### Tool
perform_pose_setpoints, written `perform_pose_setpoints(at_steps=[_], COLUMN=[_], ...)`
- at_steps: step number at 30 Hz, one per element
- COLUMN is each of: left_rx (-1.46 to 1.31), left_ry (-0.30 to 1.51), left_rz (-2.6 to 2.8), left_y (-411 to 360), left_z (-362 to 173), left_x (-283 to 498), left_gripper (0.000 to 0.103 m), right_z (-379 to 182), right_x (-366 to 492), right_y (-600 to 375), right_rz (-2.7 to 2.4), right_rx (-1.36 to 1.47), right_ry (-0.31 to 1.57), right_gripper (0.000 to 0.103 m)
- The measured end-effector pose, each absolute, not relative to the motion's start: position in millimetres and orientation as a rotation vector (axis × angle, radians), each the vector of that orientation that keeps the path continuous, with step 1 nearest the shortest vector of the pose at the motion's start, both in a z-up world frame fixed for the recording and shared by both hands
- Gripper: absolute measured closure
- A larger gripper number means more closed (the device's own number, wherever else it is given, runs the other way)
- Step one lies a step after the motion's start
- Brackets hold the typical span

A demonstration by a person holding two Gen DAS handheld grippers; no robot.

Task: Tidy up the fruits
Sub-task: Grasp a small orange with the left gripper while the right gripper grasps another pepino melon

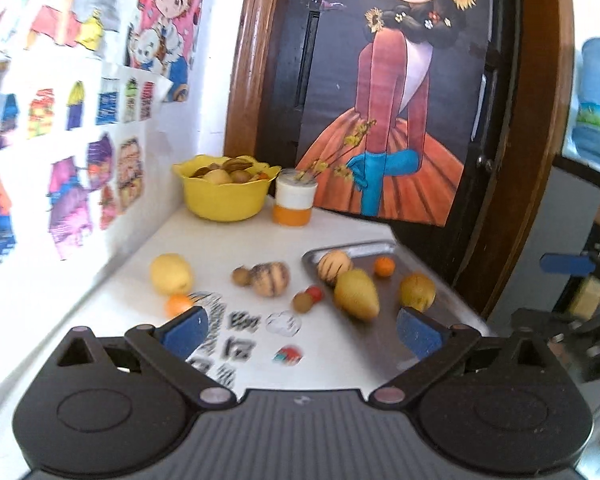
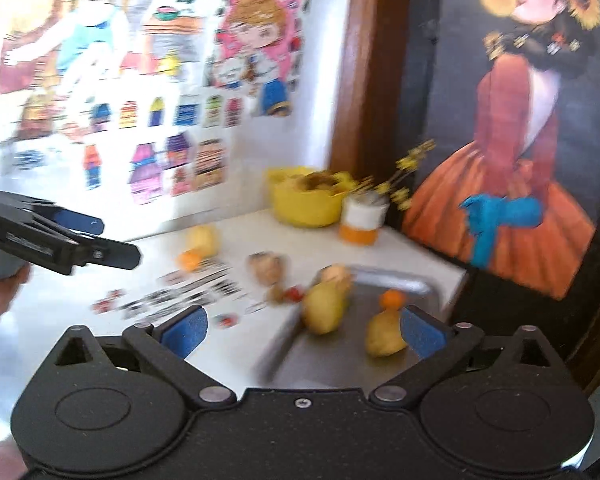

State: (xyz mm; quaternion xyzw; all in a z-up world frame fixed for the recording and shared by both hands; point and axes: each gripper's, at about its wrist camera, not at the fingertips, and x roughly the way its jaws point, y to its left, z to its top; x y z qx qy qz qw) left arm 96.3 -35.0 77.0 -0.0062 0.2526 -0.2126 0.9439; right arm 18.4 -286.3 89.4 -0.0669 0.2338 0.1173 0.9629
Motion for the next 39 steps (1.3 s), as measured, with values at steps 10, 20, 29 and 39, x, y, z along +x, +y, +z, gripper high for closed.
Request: perform_pose_setpoints(at_steps=[10,20,29,39], left_rx=[0.133,0.201,0.086,0.037], left_ry=[0.673,0.749,0.697,0.672], left_rz=[-0.412,-0.329,-0.304,-0.292], left_y=[18,44,45,20], left_z=[78,71,56,-1], left_x=[44,77,162,244], left_gripper=[0.001,0.001,0.001,0.001], right_z=[98,108,90,20], right_x=[-13,80,210,301], right_y=[-208,-166,-171,-190], right_rz=[0.496,0.466,0.362,0.34], right_rx=[-0.126,0.07,0.101,-0.047], right_ry=[0.764,0.992,0.962,0.803], right_gripper=[0.001,0.001,0.001,0.001])
